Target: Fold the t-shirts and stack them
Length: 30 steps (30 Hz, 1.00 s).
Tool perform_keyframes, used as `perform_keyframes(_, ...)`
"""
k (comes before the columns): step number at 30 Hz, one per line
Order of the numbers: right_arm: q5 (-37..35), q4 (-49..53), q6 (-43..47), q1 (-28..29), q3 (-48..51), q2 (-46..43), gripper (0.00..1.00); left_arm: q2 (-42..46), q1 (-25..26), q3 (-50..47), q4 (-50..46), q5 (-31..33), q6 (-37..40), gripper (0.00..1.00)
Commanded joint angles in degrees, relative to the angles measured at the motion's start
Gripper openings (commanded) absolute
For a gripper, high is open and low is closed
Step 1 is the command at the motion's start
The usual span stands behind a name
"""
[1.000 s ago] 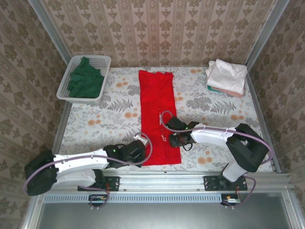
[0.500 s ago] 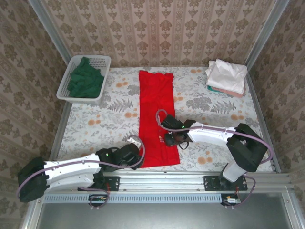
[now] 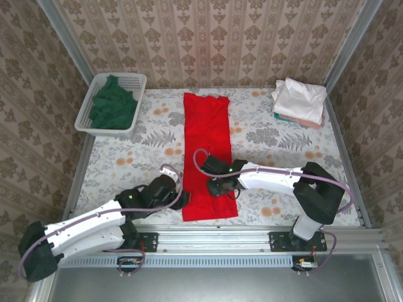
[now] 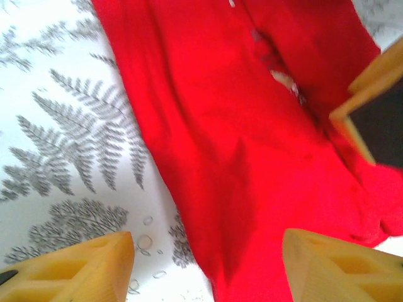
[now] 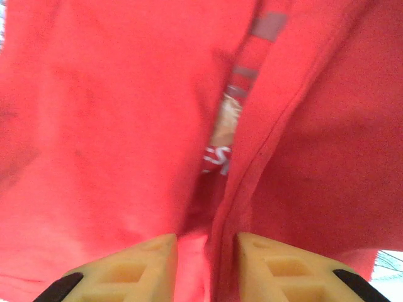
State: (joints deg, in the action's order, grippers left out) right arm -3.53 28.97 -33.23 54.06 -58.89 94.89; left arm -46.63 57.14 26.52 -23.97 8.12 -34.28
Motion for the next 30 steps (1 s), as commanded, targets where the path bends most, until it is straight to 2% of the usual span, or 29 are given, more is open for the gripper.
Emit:
perform_keyframes(1, -0.1, 2.6, -0.2, 0.6, -1.4, 1.5, 0.32, 1.5, -3.6, 0.9, -1.7, -2.1, 4.2, 0.65)
perform_keyframes(8, 5.2, -1.9, -0.5, 3.7, -5.6, 4.7, 0.32, 4.9, -9.8, -1.4, -1.1, -6.4, 5.1, 0.65)
perform_keyframes(13, 8.0, -2.7, 0.8, 4.6, -6.1, 1.3, 0.36, 4.2, -10.2, -1.3, -1.5, -7.5, 5.2, 0.72)
perform_keyframes(17, 3.9, -1.2, 1.2, 4.3, -2.1, -6.2, 0.38, 3.5, -10.2, -1.9, -0.5, -8.7, 4.2, 0.78)
perform_keyframes(19, 1.2, -0.7, 0.4, 4.1, 1.4, -9.6, 0.34, 3.6, -10.2, -2.8, 0.5, -9.8, 3.2, 0.78)
perform_keyframes(22, 2.7, -4.5, -1.1, 4.2, 7.6, -12.2, 0.26, 3.8, -8.8, -4.4, 2.9, -11.8, 1.3, 0.77)
perform_keyframes(25, 6.1, -9.2, -3.4, 4.8, 11.7, -10.9, 0.23, 2.4, -5.1, -6.2, 5.4, -11.5, -1.7, 0.77)
perform_keyframes(30, 5.0, -10.4, -4.5, 7.9, 12.3, -5.2, 0.23, -0.2, -1.6, -10.1, 7.9, -11.2, -7.3, 0.76)
